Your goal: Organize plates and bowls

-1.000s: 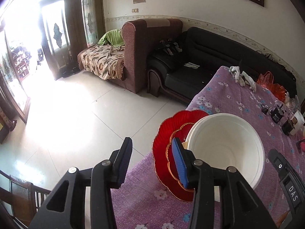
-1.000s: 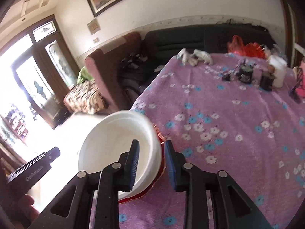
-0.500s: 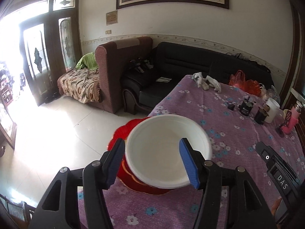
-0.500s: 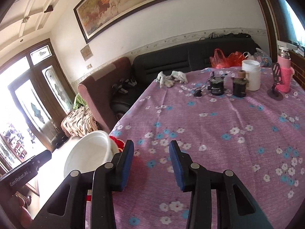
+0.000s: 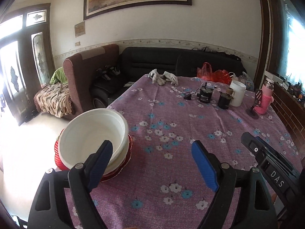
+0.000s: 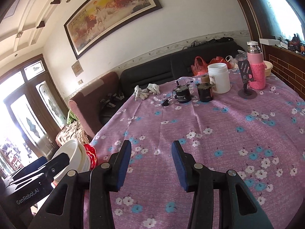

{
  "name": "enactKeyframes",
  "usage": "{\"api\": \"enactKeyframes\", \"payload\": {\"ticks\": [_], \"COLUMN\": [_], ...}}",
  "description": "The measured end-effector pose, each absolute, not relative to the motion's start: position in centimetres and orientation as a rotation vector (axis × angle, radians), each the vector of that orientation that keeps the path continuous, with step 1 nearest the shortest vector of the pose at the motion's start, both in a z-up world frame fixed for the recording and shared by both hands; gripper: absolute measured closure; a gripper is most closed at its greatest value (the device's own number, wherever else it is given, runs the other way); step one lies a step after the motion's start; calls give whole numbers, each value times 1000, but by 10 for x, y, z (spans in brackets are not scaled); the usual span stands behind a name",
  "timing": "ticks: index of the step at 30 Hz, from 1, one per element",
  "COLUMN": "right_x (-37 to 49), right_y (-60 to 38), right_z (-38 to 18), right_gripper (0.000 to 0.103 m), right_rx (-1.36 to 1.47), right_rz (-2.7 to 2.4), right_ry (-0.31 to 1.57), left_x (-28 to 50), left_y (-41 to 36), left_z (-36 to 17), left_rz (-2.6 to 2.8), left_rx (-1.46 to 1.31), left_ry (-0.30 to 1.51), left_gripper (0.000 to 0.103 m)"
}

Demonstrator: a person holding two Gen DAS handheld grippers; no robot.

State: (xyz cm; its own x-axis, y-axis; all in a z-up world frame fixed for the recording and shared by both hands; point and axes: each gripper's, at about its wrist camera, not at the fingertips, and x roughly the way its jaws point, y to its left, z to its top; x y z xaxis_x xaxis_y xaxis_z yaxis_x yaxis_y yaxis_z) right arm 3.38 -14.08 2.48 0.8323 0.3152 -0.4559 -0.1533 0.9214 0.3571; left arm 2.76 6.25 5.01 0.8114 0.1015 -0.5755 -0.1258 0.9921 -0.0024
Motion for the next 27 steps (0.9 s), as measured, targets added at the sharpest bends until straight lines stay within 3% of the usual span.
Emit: {"api": "enactKeyframes", "payload": {"ticks": [27], "right_x": [-6], "right_y": [-29], "right_z": [19], "right_gripper": [55], "right_rx": [122], "right_rz": [524], "right_ry": [472], "left_x": [-21], "left_y": [187], "left_z": [37], "left_rz": [298], "left_rx": [-179], "left_ry": [599], "left_gripper": [5]}}
